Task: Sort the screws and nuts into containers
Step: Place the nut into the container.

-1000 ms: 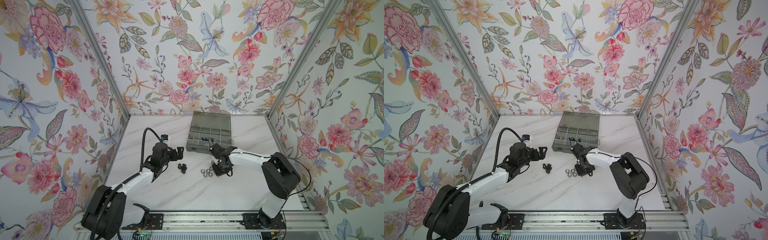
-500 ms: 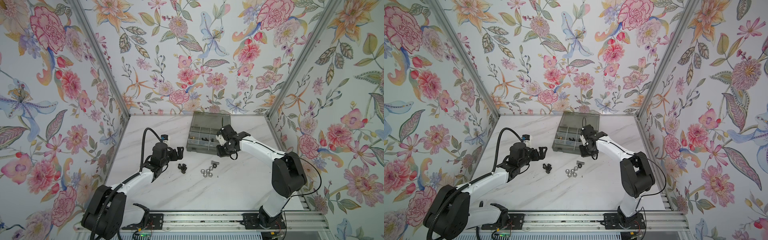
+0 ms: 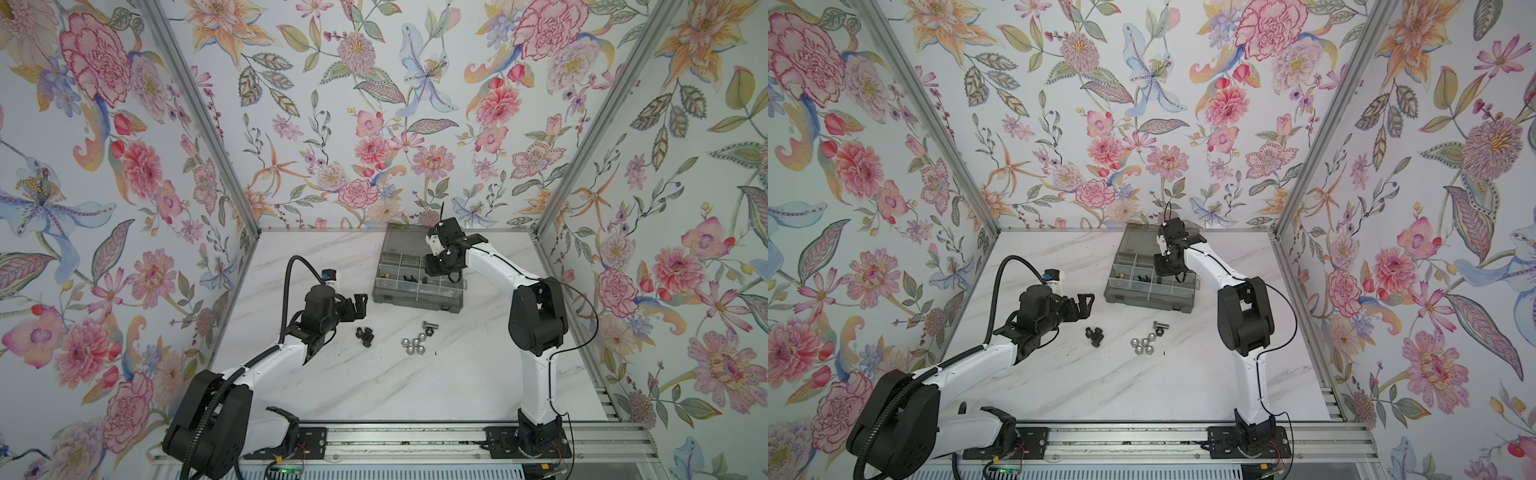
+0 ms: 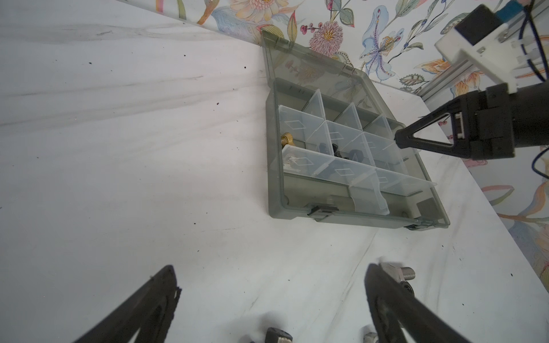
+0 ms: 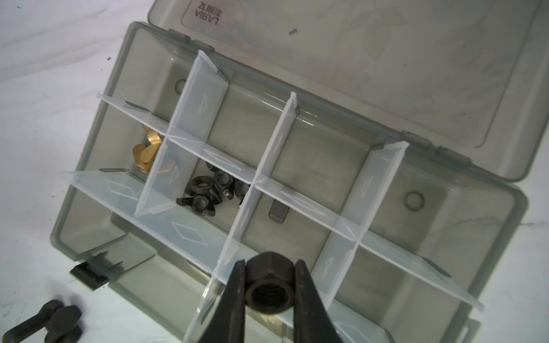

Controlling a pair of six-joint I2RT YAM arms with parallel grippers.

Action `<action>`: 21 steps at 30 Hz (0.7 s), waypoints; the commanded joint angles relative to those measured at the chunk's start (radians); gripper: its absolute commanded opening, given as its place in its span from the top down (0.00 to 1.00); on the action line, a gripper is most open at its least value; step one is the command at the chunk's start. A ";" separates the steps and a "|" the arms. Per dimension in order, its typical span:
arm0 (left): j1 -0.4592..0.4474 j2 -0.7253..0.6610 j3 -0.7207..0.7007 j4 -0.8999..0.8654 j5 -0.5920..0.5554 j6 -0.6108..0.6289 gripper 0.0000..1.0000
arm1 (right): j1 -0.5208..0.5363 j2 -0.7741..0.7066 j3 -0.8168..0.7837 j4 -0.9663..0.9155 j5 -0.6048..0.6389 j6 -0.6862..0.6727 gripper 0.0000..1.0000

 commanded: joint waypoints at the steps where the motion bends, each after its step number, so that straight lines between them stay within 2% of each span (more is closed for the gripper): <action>1: 0.005 -0.015 -0.009 -0.012 -0.004 0.000 0.01 | 0.000 0.021 0.047 -0.020 0.026 -0.010 0.89; 5: 0.005 -0.016 -0.010 -0.013 -0.007 0.000 0.01 | -0.001 0.040 0.047 -0.022 0.039 -0.016 0.83; 8: 0.005 -0.011 -0.007 -0.012 -0.005 0.000 0.01 | 0.000 0.042 0.039 -0.021 0.056 -0.020 0.62; 10: 0.006 -0.008 -0.004 -0.012 -0.004 0.000 0.01 | -0.001 0.038 0.038 -0.025 0.058 -0.029 0.54; 15: 0.005 -0.020 -0.005 -0.021 -0.004 -0.002 0.01 | 0.014 -0.064 0.005 -0.070 0.114 -0.080 0.47; 21: 0.005 -0.028 -0.006 -0.024 -0.014 0.000 0.01 | 0.026 -0.288 -0.192 -0.078 0.039 -0.068 0.42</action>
